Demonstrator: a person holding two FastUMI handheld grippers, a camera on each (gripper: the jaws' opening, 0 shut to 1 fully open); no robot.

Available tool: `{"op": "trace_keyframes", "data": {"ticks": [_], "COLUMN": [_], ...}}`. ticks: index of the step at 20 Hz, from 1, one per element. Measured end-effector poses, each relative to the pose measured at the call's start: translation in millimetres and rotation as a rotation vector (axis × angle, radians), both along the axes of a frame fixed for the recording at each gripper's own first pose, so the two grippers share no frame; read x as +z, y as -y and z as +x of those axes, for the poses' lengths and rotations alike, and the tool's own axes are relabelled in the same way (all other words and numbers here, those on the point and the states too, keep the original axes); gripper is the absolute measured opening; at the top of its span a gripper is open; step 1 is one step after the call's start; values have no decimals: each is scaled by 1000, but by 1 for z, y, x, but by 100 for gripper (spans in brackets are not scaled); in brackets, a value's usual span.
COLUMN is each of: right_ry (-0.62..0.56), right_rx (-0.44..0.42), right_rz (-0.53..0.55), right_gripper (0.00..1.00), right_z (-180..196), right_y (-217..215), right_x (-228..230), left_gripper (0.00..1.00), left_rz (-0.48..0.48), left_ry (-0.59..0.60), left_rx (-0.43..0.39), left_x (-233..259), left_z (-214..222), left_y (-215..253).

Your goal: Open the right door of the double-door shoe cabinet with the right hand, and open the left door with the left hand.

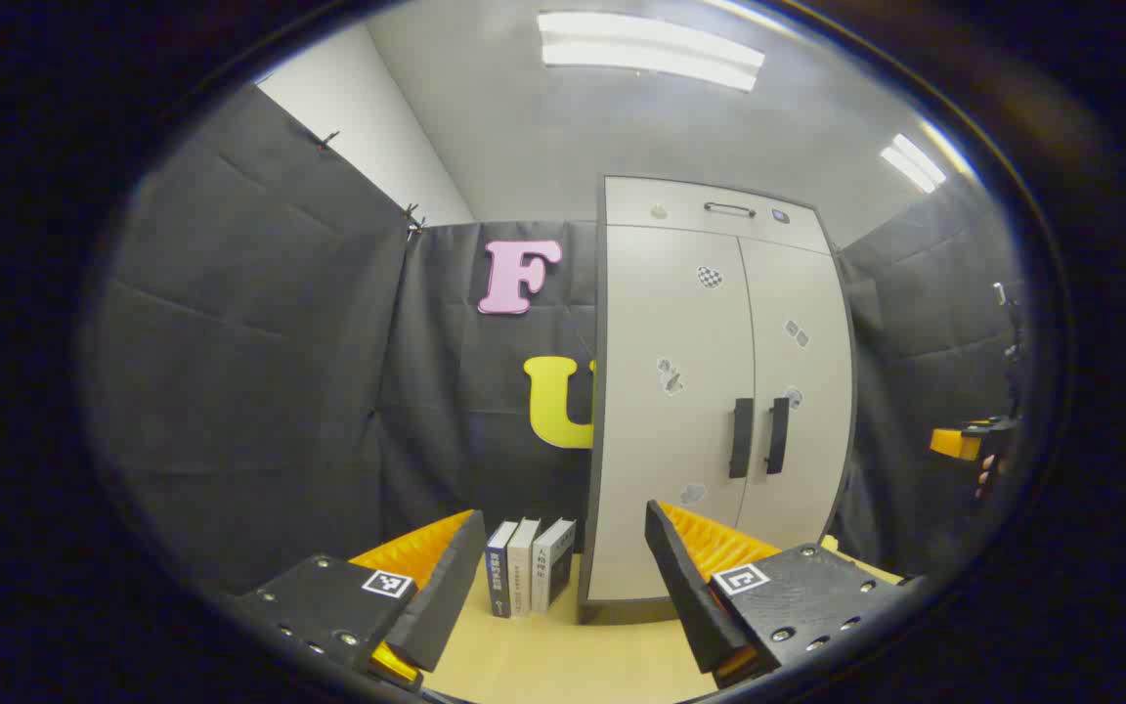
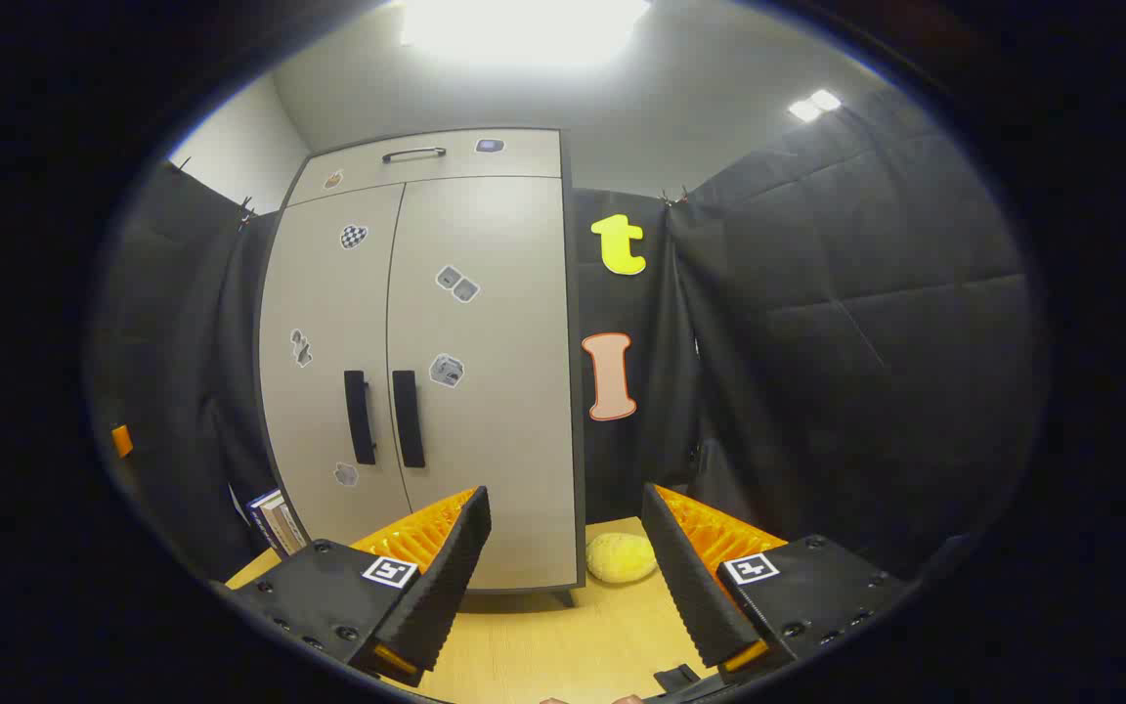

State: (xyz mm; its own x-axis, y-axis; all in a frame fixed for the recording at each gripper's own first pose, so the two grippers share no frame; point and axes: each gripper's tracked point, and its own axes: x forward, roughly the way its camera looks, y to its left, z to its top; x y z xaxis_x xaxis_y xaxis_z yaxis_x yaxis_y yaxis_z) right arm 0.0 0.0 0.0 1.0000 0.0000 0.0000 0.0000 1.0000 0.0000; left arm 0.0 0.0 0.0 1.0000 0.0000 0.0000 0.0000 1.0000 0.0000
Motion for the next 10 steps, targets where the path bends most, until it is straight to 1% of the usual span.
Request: {"op": "trace_keyframes", "data": {"ticks": [5,10], "right_ry": [-25,-35], "right_rx": [45,82], "right_rz": [37,53], "right_gripper": [98,98], "right_z": [3,3], "right_y": [-20,-39], "right_x": [-6,-8], "left_gripper": [95,95], "left_rz": [18,4], "left_ry": [-4,-34], "left_rx": [-26,-49], "left_x": [-7,-24], "left_z": [-4,-5], "left_y": [10,22]}}
